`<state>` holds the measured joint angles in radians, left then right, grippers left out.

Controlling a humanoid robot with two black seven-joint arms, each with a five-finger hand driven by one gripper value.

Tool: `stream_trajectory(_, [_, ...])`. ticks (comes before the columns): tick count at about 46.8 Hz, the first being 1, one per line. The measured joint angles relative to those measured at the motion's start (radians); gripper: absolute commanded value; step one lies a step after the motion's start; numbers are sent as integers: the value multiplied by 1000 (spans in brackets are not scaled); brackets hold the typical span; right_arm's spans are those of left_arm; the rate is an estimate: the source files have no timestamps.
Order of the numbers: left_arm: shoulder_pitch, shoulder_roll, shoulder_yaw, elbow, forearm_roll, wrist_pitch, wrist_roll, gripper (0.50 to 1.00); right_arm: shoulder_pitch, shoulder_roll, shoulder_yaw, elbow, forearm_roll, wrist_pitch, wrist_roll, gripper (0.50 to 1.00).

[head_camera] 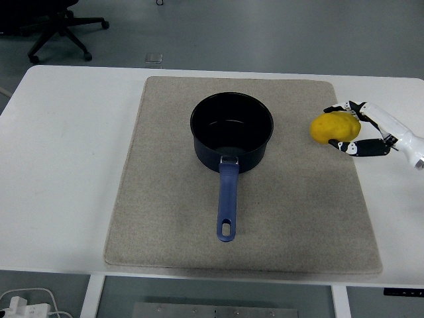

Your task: Put the potato in the blue pot

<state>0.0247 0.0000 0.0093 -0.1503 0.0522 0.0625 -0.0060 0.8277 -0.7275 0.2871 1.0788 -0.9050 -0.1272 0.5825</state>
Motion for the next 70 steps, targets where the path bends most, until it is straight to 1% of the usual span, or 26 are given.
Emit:
stream_trajectory(5, [0, 0, 0, 0, 0, 0, 0, 996, 68, -6, -9, 0, 62, 28, -3, 500])
stream_trajectory(12, [0, 0, 0, 0, 0, 0, 0, 996, 144, -5, -20, 3, 75, 48, -6, 500])
stream_trajectory(18, [0, 0, 0, 0, 0, 0, 0, 996, 165, 1, -21, 30, 70, 58, -36, 500])
stream_trajectory(26, [0, 0, 0, 0, 0, 0, 0, 996, 202, 18, -27, 63, 65, 58, -61, 500])
stream_trajectory(32, [0, 0, 0, 0, 0, 1, 0, 996, 255, 70, -79, 65, 64, 58, -64, 500])
stream_trajectory(36, [0, 0, 0, 0, 0, 1, 0, 996, 286, 89, -105, 64, 64, 54, -64, 500])
stream_trajectory(42, [-1, 0, 0, 0, 0, 1, 0, 996, 318, 129, -116, 64, 64, 51, -64, 500])
stream_trajectory(46, [0, 0, 0, 0, 0, 1, 0, 996, 340, 163, -127, 62, 63, 51, -69, 500])
stream_trajectory(54, [0, 0, 1, 0, 0, 1, 0, 996, 389, 243, -190, 35, 66, 51, -72, 500])
stream_trajectory(59, [0, 0, 0, 0, 0, 1, 0, 996, 403, 294, -199, 20, 68, 51, -72, 500])
stream_trajectory(65, [0, 0, 1, 0, 0, 0, 0, 996, 413, 346, -202, -26, 64, 51, -72, 500])
stream_trajectory(70, [0, 0, 0, 0, 0, 0, 0, 996, 417, 394, -241, -64, 63, 53, -72, 500])
